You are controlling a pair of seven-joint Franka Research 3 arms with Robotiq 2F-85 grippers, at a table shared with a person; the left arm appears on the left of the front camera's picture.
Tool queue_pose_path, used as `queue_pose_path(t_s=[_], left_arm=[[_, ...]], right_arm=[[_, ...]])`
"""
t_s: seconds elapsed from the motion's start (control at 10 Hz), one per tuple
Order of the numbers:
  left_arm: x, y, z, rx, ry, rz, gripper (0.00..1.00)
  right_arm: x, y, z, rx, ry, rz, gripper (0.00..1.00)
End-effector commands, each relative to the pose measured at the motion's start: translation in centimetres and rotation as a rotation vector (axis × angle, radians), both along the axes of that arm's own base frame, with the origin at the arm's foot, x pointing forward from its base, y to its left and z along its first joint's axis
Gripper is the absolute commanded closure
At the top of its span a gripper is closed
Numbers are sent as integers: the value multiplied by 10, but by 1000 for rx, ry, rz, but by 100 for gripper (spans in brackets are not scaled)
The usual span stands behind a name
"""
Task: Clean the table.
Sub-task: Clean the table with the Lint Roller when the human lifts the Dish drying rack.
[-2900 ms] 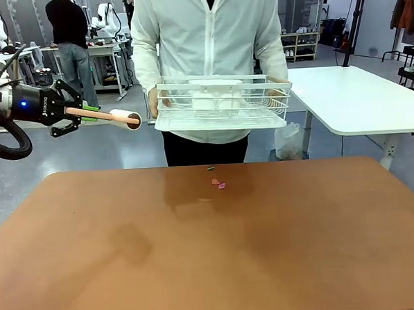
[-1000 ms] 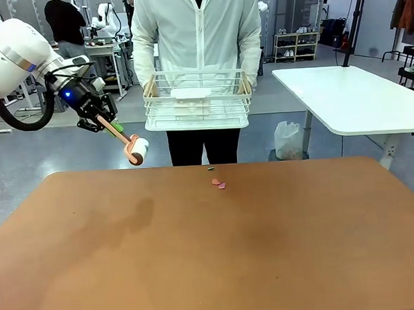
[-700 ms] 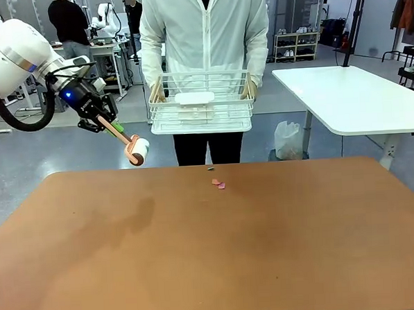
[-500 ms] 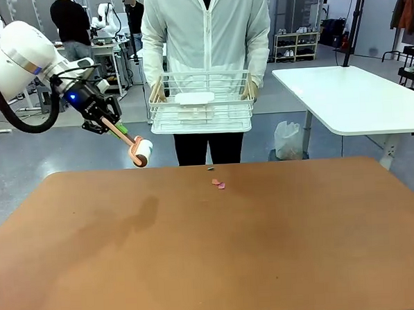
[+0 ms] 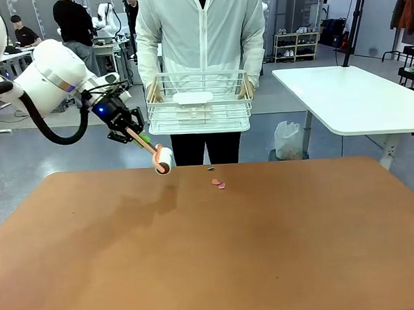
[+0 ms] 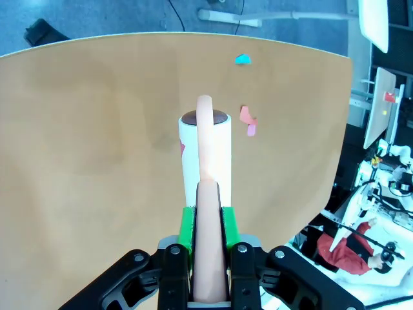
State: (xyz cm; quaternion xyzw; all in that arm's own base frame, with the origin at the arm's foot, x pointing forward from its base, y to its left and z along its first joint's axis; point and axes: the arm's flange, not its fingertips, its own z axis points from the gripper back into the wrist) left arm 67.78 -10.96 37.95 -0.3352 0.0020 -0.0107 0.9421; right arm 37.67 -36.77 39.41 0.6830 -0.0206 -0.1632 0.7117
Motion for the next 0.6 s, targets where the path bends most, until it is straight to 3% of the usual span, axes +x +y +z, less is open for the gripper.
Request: queue_pose_path(t_s=[0.0,0.2,0.5], left_arm=[[11,-25,1,-4,-22,28,79],[19,-45,-5,-24,26,23,79],[21,-68,-17,23,23,47,79]], right_arm=[[-2,2,3,-9,11,-3,0],[-2,2,3,-9,11,-3,0],[-2,2,3,-9,11,-3,0]])
